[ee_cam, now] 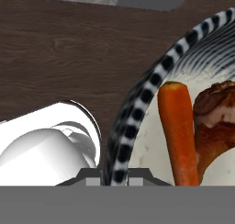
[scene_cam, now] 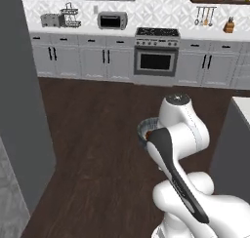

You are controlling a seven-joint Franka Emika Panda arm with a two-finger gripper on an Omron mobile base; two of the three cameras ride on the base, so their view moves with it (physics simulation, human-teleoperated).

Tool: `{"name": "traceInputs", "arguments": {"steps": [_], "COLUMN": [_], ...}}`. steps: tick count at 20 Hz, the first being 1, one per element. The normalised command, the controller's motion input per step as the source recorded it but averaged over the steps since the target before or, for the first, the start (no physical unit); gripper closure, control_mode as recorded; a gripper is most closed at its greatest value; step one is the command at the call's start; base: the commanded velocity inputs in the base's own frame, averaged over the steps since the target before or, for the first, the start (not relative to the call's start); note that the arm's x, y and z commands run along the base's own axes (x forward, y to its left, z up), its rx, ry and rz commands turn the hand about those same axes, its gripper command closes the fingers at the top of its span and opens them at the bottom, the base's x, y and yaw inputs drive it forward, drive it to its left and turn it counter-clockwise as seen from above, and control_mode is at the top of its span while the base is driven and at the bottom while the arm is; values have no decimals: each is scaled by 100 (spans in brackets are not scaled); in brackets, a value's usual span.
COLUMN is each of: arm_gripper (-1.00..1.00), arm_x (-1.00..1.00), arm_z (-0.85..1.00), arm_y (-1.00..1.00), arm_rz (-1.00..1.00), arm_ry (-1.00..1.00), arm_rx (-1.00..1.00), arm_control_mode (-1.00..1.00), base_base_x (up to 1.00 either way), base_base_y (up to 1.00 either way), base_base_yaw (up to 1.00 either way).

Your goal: Pick the chicken drumstick and carrot from their plates and place them in the bowl. Then put the bowl in the fridge.

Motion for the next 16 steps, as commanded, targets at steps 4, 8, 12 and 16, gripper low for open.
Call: {"name": "traceInputs", "arguments": {"steps": [4,8,12,16], "arm_gripper": [100,100,100,100], "arm_x": [0,0,0,0], "arm_z": [0,0,0,0], "arm_y": [0,0,0,0], "arm_rz": [0,0,0,0], "arm_ry": [0,0,0,0], "arm_rx": [0,0,0,0], "arm_control_mode": [100,100,100,100], "base_base_x": [100,100,100,100], "base_base_y": [0,0,1,13], "base_base_yaw": [-33,-31,-27,-2]}}
